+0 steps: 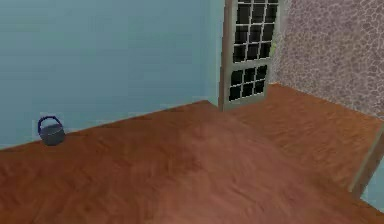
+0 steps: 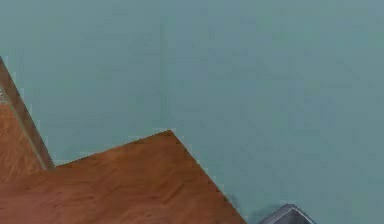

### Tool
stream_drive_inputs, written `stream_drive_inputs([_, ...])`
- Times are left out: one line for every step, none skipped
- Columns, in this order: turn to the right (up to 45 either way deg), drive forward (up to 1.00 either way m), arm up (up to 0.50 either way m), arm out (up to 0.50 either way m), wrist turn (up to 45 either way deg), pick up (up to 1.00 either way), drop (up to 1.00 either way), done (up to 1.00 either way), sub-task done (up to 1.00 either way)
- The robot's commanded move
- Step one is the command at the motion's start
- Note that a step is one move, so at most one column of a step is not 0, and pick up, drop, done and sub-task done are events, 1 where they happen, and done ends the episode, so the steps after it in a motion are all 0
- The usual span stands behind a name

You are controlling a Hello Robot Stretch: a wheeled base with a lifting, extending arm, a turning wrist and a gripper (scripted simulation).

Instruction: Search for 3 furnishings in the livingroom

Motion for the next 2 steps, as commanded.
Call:
stream_drive_inputs([-30.0,0.0,0.0,0.0,0.0,0.0,0.0,0.0,0.0])
stream_drive_inputs([0.0,0.25,0.0,0.0,0.0,0.0,0.0,0.0,0.0])
